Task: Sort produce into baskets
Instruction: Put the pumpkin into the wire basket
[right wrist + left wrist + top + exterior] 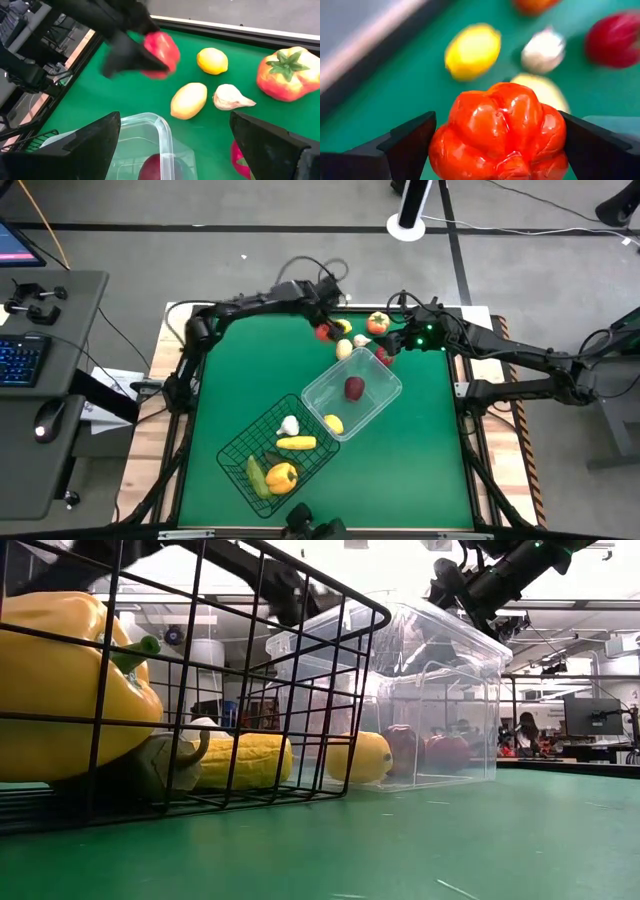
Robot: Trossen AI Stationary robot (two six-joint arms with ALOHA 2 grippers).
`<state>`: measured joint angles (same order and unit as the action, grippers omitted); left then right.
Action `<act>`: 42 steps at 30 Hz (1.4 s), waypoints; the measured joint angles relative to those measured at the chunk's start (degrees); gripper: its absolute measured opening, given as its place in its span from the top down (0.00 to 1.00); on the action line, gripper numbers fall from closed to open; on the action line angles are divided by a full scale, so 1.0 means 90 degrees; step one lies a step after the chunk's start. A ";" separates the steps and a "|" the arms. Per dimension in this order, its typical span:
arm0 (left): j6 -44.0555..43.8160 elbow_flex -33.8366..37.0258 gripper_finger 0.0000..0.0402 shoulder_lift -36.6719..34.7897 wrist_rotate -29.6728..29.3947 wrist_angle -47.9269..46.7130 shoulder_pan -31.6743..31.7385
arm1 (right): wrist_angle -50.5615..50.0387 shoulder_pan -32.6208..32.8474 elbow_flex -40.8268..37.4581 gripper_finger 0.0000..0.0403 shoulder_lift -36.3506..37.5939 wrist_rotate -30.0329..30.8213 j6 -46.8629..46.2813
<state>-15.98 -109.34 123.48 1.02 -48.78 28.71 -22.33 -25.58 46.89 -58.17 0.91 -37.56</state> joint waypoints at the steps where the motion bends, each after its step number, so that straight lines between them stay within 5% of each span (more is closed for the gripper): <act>1: 0.0108 0.0000 0.07 -0.0193 -0.0003 0.0081 0.0005 | -0.0001 0.0000 0.0000 0.09 0.0000 0.0000 0.0000; 5: 0.0398 0.0002 0.07 -0.0934 0.0061 0.0351 -0.0187 | -0.0002 0.0000 0.0000 0.09 0.0000 0.0000 0.0002; 15: 0.2071 0.0626 0.07 -0.2336 0.1379 0.0401 -0.1747 | -0.0032 0.0002 0.0000 0.09 -0.0001 -0.0004 0.0039; 23: 0.2166 0.1592 0.07 -0.2362 0.1505 0.1308 -0.2403 | -0.0062 0.0002 0.0001 0.09 0.0000 -0.0005 0.0053; 33: 0.1901 0.1644 0.07 -0.2363 0.1527 0.1379 -0.2443 | -0.0078 0.0002 0.0002 0.09 0.0000 -0.0009 0.0053; 36: 0.1905 0.1637 0.07 -0.2408 0.1566 0.0958 -0.2443 | -0.0079 0.0002 0.0002 0.09 0.0000 -0.0010 0.0053; 42: 0.2184 0.1647 0.07 -0.2983 0.1661 -0.1498 -0.2467 | -0.0113 0.0002 0.0002 0.09 -0.0001 -0.0007 0.0070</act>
<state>3.67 -94.52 96.64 15.97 -62.27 6.51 -23.35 -25.56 46.92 -58.18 0.84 -36.93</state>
